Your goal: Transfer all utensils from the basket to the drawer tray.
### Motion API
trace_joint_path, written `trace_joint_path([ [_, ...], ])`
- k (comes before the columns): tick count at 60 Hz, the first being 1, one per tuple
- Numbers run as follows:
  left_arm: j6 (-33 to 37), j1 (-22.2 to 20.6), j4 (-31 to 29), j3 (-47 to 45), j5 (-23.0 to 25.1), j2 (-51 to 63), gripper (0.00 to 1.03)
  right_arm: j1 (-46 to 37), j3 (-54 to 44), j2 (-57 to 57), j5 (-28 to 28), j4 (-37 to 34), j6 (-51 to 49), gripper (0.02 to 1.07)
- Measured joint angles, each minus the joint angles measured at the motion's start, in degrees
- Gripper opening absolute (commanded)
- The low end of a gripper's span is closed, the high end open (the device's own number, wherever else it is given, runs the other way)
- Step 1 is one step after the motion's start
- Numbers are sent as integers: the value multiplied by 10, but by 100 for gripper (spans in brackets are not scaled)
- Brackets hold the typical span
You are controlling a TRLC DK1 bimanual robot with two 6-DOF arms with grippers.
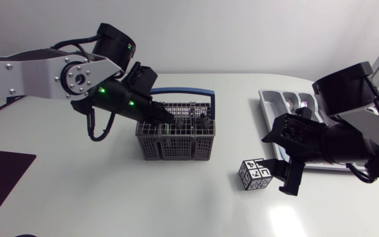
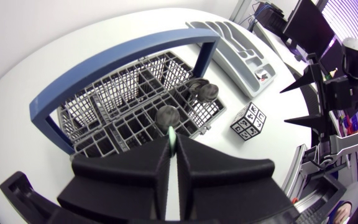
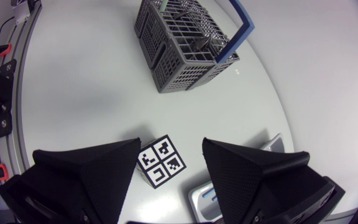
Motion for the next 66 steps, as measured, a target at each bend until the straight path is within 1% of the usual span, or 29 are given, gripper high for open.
trace_joint_path([
  [25, -2, -7, 1, -29, 0, -122, 3, 19, 0, -18, 0, 0, 20, 75],
  [29, 8, -11, 2, -37, 0, -139, 3, 19, 2, -26, -1, 0, 26, 78],
  [31, 13, -14, 3, -42, 0, -151, 3, 19, 5, -29, -2, 0, 26, 78],
  [40, 57, -39, 24, -71, 0, -211, 4, 19, 18, -40, -30, -1, 29, 78],
  [46, 88, -70, 39, -94, 5, -254, 4, 19, 32, -42, -59, -15, 32, 78],
  [50, 101, -93, 40, -105, 20, -269, 4, 23, 41, -42, -85, -19, 39, 78],
  [53, 103, -102, 40, -109, 45, -271, 4, 29, 46, -42, -104, -22, 43, 78],
  [66, 108, -134, 40, -122, 106, -251, 3, 94, 48, -42, -128, -27, 71, 78],
])
